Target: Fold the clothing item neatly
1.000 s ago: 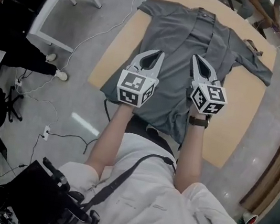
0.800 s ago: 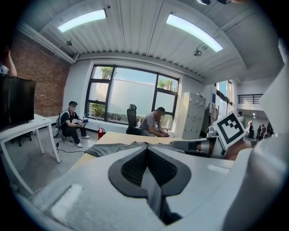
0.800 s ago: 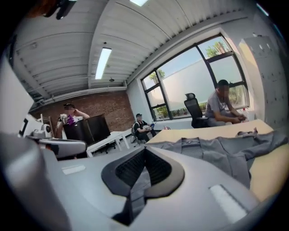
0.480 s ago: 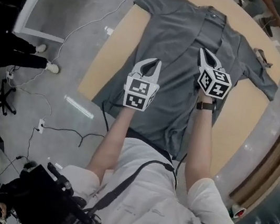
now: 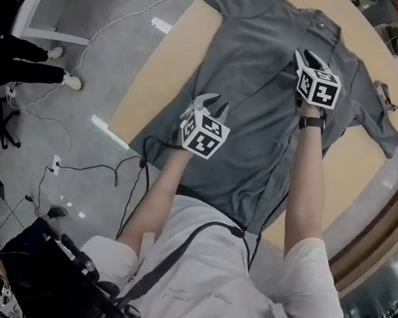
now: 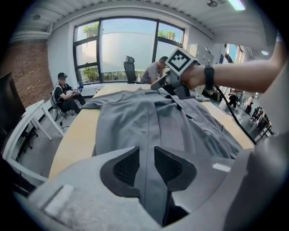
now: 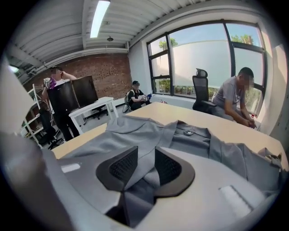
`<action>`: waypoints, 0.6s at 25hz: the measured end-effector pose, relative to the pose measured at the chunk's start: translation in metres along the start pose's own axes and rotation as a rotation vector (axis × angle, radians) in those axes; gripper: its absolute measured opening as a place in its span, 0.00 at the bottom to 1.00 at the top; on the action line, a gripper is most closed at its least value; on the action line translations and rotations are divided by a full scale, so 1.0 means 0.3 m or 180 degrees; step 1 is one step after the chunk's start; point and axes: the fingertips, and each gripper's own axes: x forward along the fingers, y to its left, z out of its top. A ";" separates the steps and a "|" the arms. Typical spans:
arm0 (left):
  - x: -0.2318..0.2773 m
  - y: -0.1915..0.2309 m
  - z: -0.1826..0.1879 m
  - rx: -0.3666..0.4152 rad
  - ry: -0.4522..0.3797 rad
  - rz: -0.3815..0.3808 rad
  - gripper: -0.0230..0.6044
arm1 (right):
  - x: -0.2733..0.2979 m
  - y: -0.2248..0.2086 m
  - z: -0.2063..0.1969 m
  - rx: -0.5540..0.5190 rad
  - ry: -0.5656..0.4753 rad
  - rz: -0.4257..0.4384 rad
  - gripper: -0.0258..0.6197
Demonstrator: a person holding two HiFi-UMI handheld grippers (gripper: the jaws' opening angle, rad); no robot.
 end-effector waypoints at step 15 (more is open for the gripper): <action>0.135 -0.022 -0.153 -0.0022 0.0753 -0.0079 0.17 | 0.223 -0.117 -0.128 0.0413 0.0583 -0.0331 0.17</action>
